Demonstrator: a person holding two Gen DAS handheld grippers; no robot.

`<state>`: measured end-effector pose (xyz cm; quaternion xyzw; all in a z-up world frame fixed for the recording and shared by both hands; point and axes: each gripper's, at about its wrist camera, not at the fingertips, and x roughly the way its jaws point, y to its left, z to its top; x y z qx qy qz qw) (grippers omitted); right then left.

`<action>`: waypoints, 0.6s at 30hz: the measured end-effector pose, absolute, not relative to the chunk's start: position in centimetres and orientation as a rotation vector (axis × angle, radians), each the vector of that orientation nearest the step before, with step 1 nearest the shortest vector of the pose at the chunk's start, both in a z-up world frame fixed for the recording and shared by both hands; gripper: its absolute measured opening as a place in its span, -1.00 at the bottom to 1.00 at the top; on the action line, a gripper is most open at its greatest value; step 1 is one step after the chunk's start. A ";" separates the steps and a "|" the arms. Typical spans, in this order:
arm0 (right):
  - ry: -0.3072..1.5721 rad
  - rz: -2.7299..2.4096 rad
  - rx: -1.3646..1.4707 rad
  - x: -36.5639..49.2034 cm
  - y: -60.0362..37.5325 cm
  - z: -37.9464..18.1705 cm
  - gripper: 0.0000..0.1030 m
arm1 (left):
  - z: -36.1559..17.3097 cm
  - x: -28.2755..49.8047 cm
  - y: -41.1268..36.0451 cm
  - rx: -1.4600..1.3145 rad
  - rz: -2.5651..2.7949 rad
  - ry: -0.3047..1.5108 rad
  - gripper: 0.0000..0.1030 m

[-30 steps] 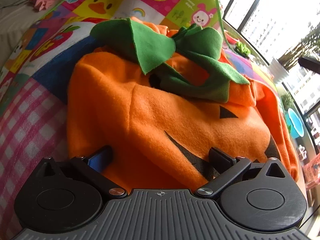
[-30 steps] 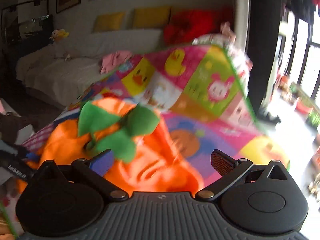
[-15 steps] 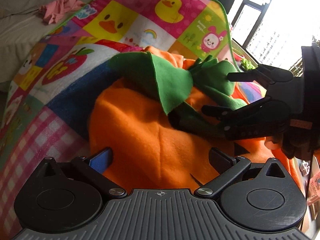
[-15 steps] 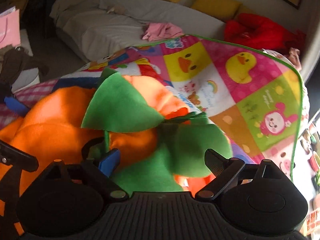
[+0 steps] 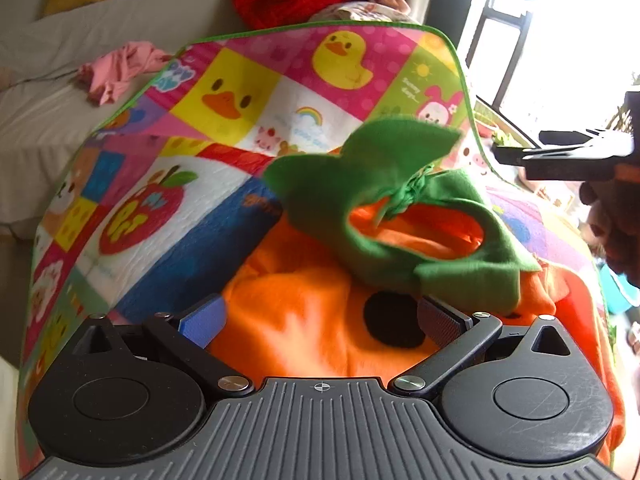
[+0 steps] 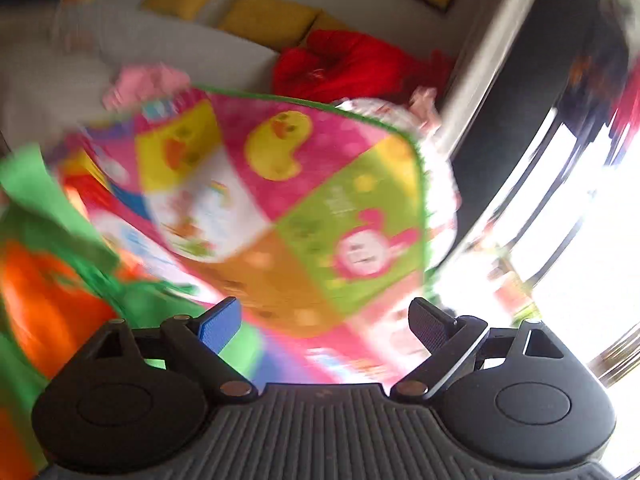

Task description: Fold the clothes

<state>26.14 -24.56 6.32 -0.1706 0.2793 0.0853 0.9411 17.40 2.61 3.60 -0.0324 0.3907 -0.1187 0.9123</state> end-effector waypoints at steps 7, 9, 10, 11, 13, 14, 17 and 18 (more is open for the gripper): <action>0.666 0.424 -0.406 22.2 -20.8 3.5 0.55 | 2.7 19.1 0.5 0.008 -0.246 0.841 1.00; 0.634 0.388 -0.488 22.3 -19.5 2.3 0.30 | 2.5 19.2 0.2 0.010 -0.248 0.850 1.00; 0.624 0.379 -0.503 22.5 -19.1 2.0 0.14 | 2.4 19.3 0.2 0.010 -0.249 0.853 1.00; 0.628 0.397 -0.493 22.7 -18.9 1.9 0.09 | 2.3 19.3 0.1 0.008 -0.252 0.855 1.00; 0.650 0.458 -0.460 22.7 -18.5 2.0 0.05 | 2.3 19.2 0.3 0.006 -0.261 0.853 1.00; 0.654 0.507 -0.460 22.4 -18.4 2.0 0.05 | 2.3 19.2 0.4 0.005 -0.265 0.850 1.00; 0.638 0.613 -0.579 20.6 -18.2 1.5 0.05 | 2.1 19.8 0.6 -0.006 -0.264 0.852 1.00; 0.636 0.605 -0.635 20.5 -18.3 1.0 0.05 | 2.0 20.1 0.4 -0.013 -0.268 0.856 1.00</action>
